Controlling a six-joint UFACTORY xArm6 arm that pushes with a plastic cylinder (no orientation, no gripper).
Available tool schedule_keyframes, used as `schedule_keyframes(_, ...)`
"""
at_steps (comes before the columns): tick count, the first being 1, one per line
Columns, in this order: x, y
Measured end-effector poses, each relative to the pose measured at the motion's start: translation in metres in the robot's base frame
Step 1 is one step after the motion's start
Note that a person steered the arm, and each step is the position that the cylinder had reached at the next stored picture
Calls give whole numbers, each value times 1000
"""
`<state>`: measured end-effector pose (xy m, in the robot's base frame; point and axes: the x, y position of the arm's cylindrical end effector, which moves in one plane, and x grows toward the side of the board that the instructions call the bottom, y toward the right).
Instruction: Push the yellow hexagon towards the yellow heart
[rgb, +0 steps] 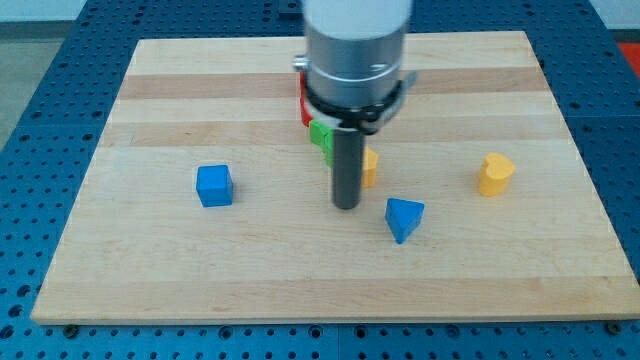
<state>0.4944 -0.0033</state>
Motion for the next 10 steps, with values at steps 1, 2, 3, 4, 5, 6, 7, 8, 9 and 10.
schedule_keyframes(1, -40, -6)
schedule_keyframes(2, -42, -5)
schedule_keyframes(3, -42, 31)
schedule_keyframes(4, -42, 84)
schedule_keyframes(5, -44, 133)
schedule_keyframes(6, -48, 160)
schedule_keyframes(7, -48, 160)
schedule_keyframes(8, -48, 160)
schedule_keyframes(9, -48, 160)
schedule_keyframes(10, -48, 153)
